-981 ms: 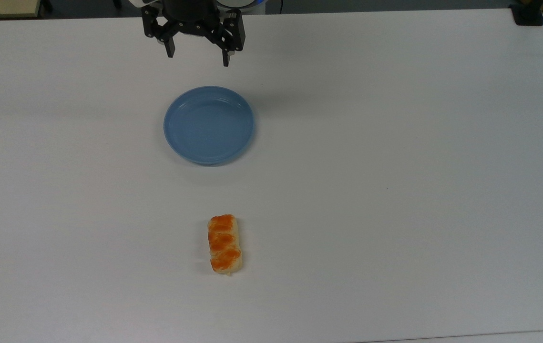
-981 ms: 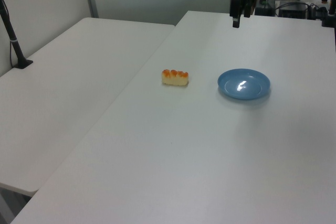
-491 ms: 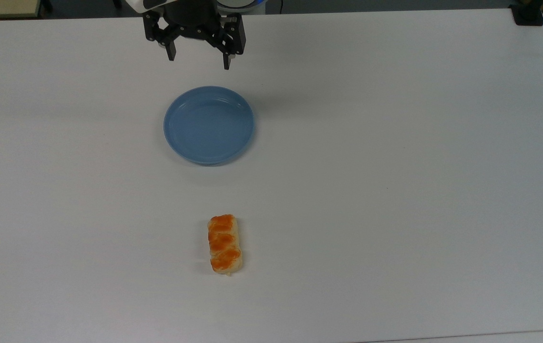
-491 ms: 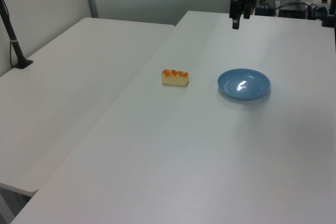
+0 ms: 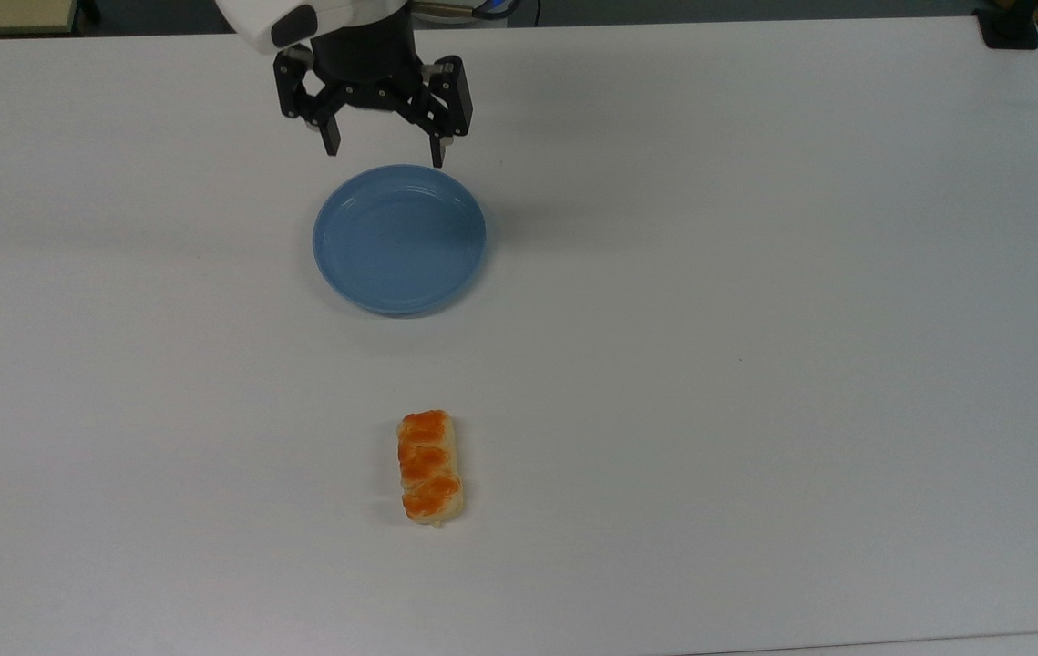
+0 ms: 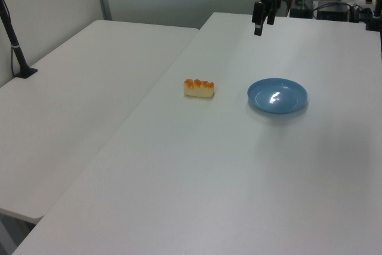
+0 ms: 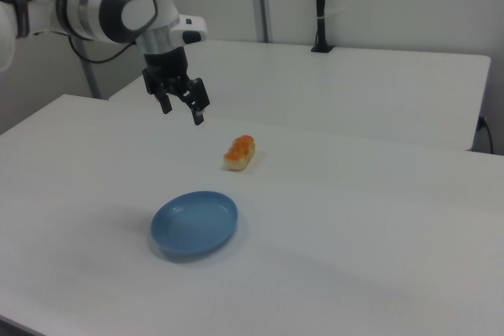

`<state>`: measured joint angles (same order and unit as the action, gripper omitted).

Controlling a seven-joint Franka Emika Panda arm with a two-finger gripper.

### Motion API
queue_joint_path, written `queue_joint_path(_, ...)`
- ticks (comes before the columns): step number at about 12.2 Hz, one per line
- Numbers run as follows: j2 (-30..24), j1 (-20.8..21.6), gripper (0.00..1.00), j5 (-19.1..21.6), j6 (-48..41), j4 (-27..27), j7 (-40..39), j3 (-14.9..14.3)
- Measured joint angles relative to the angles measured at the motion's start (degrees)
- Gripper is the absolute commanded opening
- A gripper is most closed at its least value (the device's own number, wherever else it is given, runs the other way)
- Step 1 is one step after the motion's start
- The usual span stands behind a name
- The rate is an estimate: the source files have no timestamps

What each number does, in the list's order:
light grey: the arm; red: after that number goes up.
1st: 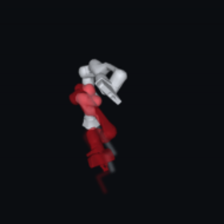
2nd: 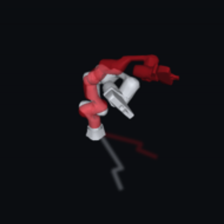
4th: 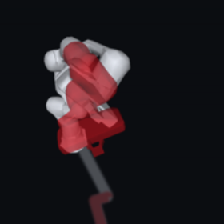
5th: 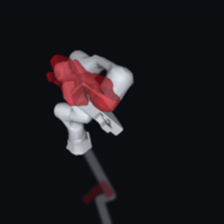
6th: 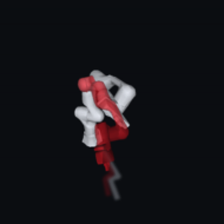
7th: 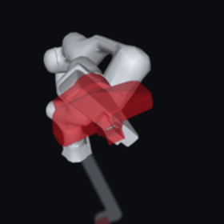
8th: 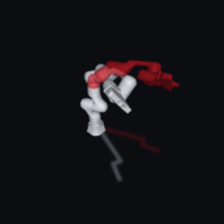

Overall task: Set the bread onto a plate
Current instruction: 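Move the open gripper past the plate down over the orange-topped bread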

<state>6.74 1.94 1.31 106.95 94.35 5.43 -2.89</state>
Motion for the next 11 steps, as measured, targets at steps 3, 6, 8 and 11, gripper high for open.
queue_joint_path(3, 4.41, -0.43, 1.0, 1.18, 0.71, -4.22, -1.36, 0.01)
queue_joint_path(6, 10.29, -0.3, 1.0, 1.21, 9.47, -8.1, -0.21, 0.19)
queue_joint_path(8, 13.52, -0.3, 1.0, 1.13, 15.38, -8.45, -0.21, 0.2)
queue_joint_path(11, 18.93, -0.04, 0.98, 0.09, 24.51, -8.56, -0.22, 0.55)
